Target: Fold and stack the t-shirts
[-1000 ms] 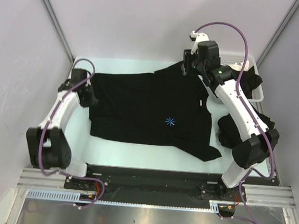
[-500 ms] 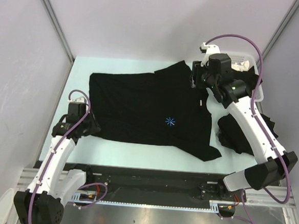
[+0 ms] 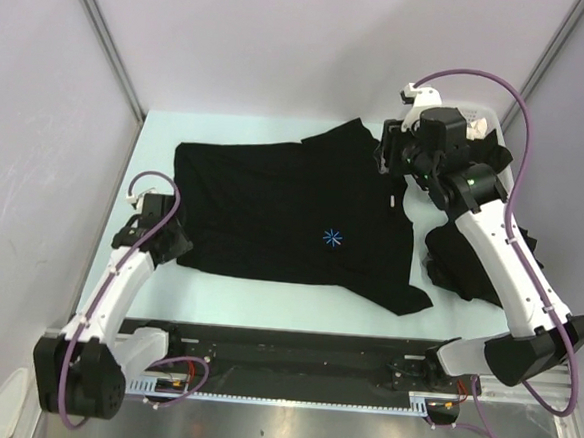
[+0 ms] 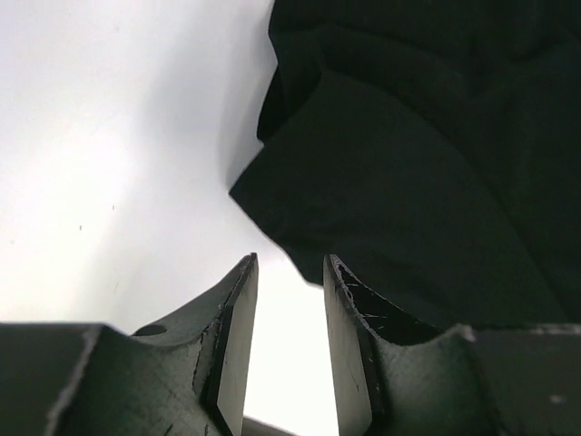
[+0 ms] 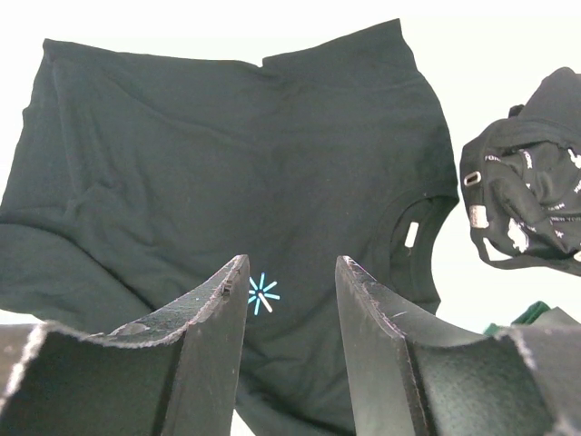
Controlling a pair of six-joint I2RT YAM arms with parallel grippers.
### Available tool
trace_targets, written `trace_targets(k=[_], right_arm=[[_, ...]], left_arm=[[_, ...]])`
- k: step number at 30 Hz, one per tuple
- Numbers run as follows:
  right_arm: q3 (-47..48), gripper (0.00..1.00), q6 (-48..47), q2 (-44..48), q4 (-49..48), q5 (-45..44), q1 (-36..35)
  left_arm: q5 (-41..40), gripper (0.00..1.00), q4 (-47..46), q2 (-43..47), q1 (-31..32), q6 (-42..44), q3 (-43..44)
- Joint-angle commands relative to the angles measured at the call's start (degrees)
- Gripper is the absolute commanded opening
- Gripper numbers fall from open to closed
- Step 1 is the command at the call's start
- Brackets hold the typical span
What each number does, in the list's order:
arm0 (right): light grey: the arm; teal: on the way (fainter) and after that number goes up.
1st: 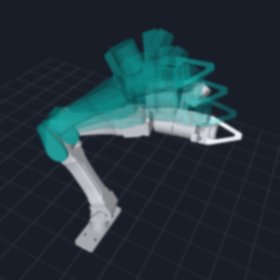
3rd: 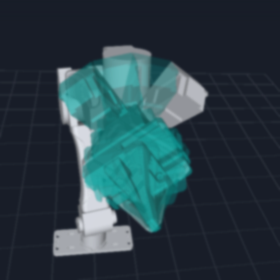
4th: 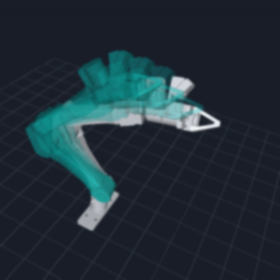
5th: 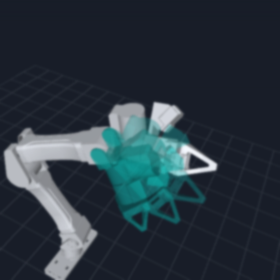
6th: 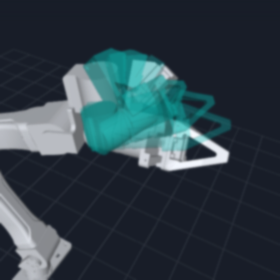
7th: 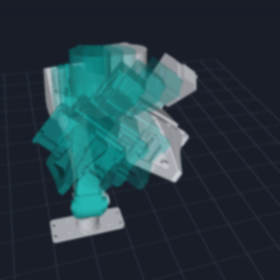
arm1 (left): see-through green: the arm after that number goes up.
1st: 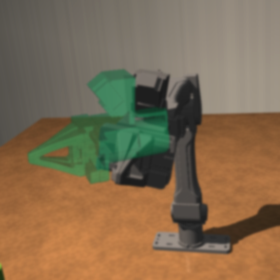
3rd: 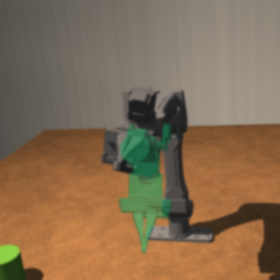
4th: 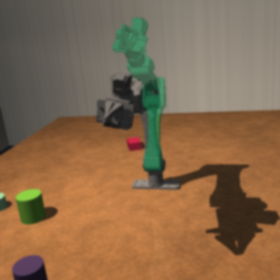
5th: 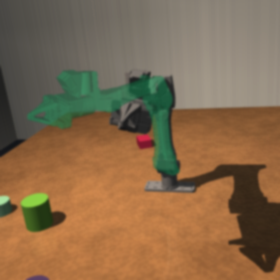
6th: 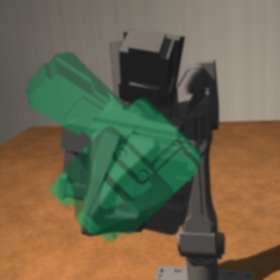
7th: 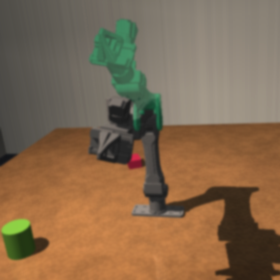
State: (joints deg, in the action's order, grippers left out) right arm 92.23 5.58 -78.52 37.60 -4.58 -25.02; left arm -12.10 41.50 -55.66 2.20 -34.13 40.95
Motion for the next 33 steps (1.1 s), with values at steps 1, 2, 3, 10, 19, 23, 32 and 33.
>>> trace_targets(k=[1,2,3,10,19,23,32,33], right_arm=[[-0.12,0.49,-0.05,3.11,1.15,0.10,0.14],[-0.03,0.49,-0.13,3.20,1.33,-0.08,0.14],[-0.12,0.49,-0.31,3.37,1.33,-0.17,0.14],[-0.20,0.49,-0.66,3.55,1.86,-0.17,0.14],[-0.82,0.50,-1.28,2.85,1.95,-0.43,0.41],[-1.08,0.50,-1.19,2.41,1.86,-0.08,0.76],[-1.08,0.50,-0.40,1.35,0.89,1.32,1.63],[-1.00,0.50,-0.22,1.27,0.63,1.50,1.72]], left_arm=[[-3.11,0.40,-7.12,-5.15,0.18,-0.50,2.29],[-3.19,0.40,-8.09,-7.77,0.18,-0.50,3.42],[-3.46,0.40,-8.53,-9.10,0.18,-0.41,4.22],[-5.74,0.40,-11.08,-18.78,0.18,0.46,10.37],[-7.85,0.41,-9.95,-27.57,0.18,3.02,17.05],[-8.20,0.40,-7.84,-29.15,0.18,2.40,18.55],[-7.33,0.41,-3.79,-30.47,0.18,1.00,19.61],[-7.15,0.40,-3.44,-30.56,0.18,0.73,19.61]])
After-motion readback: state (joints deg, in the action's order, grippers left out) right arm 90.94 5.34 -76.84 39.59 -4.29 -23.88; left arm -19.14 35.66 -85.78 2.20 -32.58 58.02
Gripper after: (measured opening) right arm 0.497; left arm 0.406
